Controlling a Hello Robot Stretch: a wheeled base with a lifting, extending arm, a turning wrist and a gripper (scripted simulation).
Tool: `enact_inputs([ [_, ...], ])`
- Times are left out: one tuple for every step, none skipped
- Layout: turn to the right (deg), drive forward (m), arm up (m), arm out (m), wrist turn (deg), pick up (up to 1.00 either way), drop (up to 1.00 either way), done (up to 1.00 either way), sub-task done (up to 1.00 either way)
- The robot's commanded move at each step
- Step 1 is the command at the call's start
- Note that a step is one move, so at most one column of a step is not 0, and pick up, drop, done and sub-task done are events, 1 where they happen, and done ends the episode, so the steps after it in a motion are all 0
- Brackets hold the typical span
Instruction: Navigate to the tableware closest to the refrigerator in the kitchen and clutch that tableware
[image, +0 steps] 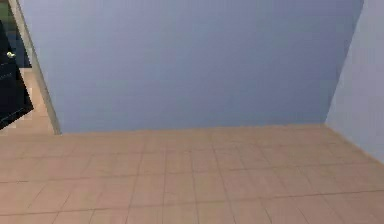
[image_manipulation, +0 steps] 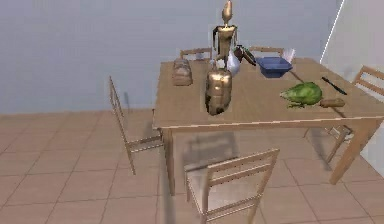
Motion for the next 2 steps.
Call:
enact_inputs([
  [39.0, 0.0, 0.0, 0.0, 0.0, 0.0, 0.0, 0.0, 0.0],
  [0.0, 1.0, 0.0, 0.0, 0.0, 0.0, 0.0, 0.0, 0.0],
])
